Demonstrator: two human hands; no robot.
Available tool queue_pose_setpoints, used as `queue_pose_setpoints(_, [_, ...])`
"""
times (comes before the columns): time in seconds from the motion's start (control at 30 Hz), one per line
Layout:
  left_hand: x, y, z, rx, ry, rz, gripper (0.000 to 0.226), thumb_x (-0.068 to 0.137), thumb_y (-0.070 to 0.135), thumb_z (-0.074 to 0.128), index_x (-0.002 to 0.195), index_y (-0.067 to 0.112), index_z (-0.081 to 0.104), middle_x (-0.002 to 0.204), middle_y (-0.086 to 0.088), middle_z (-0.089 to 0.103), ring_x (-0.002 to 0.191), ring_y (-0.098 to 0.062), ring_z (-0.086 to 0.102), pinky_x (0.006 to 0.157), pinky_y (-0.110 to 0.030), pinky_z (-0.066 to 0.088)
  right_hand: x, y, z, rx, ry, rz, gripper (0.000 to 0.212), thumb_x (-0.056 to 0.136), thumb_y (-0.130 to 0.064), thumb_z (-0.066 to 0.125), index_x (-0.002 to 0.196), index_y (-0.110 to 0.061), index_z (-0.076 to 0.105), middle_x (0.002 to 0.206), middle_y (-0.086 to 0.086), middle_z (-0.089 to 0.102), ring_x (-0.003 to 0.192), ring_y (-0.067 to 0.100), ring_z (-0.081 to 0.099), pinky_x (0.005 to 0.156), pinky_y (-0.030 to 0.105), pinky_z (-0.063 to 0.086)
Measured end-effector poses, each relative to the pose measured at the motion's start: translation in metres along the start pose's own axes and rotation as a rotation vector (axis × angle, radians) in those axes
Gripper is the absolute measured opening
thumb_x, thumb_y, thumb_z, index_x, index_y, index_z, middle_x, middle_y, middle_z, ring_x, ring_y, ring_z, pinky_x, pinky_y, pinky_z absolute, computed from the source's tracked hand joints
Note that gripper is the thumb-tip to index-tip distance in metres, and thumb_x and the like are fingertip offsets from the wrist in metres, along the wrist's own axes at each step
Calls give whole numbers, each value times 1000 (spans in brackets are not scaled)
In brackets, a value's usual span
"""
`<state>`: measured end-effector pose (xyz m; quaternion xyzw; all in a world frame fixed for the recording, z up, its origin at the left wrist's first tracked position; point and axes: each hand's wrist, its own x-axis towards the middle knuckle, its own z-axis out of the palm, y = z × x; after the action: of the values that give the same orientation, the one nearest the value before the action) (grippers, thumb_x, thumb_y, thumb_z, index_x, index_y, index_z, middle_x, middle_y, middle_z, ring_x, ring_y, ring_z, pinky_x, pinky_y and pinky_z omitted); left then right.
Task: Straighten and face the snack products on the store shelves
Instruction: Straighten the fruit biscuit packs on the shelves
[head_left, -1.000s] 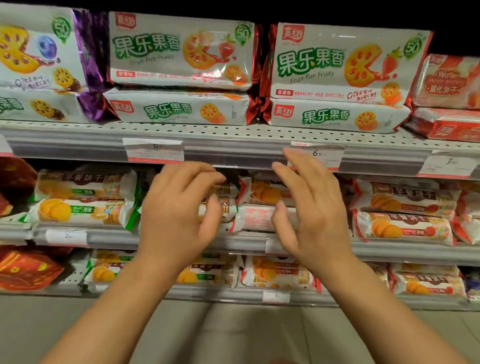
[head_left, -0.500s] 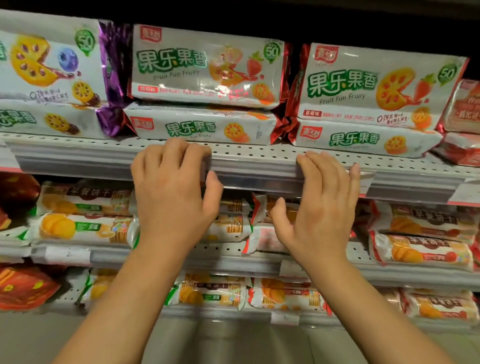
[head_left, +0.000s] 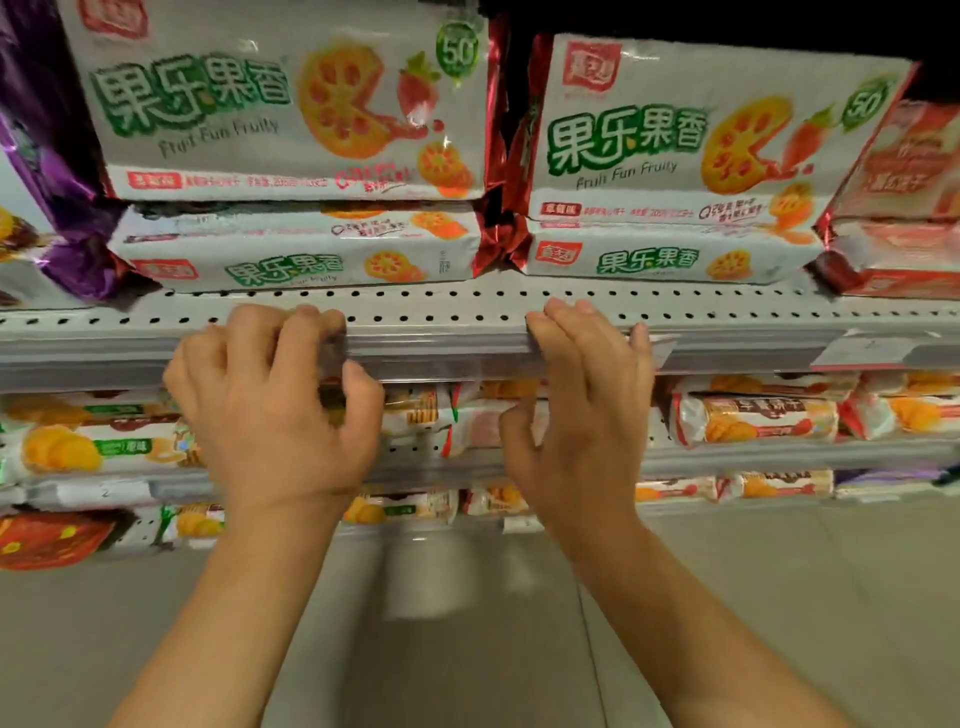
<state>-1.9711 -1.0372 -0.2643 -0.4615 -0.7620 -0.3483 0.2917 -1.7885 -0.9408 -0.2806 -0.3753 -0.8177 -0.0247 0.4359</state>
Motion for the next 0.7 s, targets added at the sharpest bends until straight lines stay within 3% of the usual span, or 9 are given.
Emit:
queue_pose_setpoints(0.23, [15, 15, -46, 62, -408, 26, 50, 83, 28, 55, 129, 9, 58, 120, -13, 54, 107, -38, 46, 91, -53, 40, 14, -6, -49, -21, -359, -6, 64, 86, -23, 47, 148, -7, 49, 153, 11, 46, 148, 29, 35, 122, 58, 21])
queue_pose_setpoints(0.37, [21, 17, -64, 70, -705, 7, 70, 79, 24, 69, 143, 7, 46, 141, -16, 46, 130, -42, 44, 94, -61, 47, 30, -10, -80, -25, -666, 38, 72, 85, -33, 36, 152, -6, 41, 159, 13, 38, 151, 31, 30, 124, 55, 21])
queue_pose_setpoints(0.47, [36, 25, -88, 48, -954, -32, 73, 82, 26, 72, 148, 11, 44, 157, -14, 37, 143, -40, 34, 103, -61, 44, 58, -18, -108, 10, -863, 64, 69, 85, -32, 40, 148, -4, 46, 153, 17, 44, 143, 36, 39, 117, 53, 35])
queue_pose_setpoints(0.57, [61, 42, -132, 78, -1126, -58, 59, 91, 34, 63, 146, 18, 50, 152, -7, 45, 134, -33, 45, 101, -49, 48, 92, -33, -150, 87, -1117, 180, 51, 95, -25, 56, 145, -19, 51, 144, 10, 57, 128, 29, 55, 107, 42, 47])
queue_pose_setpoints(0.63, [78, 56, -170, 145, -1244, 7, 49, 95, 40, 56, 140, 22, 55, 143, -7, 56, 125, -31, 56, 97, -42, 51, 102, -41, -183, 111, -1326, 203, 50, 96, -29, 59, 145, -28, 51, 146, 2, 56, 127, 24, 55, 108, 36, 43])
queue_pose_setpoints(0.7, [87, 66, -212, 139, -1355, 18, 46, 95, 43, 53, 136, 24, 57, 134, -8, 64, 118, -31, 62, 94, -43, 54, 102, -48, -222, 109, -1473, 159, 54, 95, -37, 61, 146, -27, 48, 148, -1, 52, 129, 20, 51, 108, 33, 38])
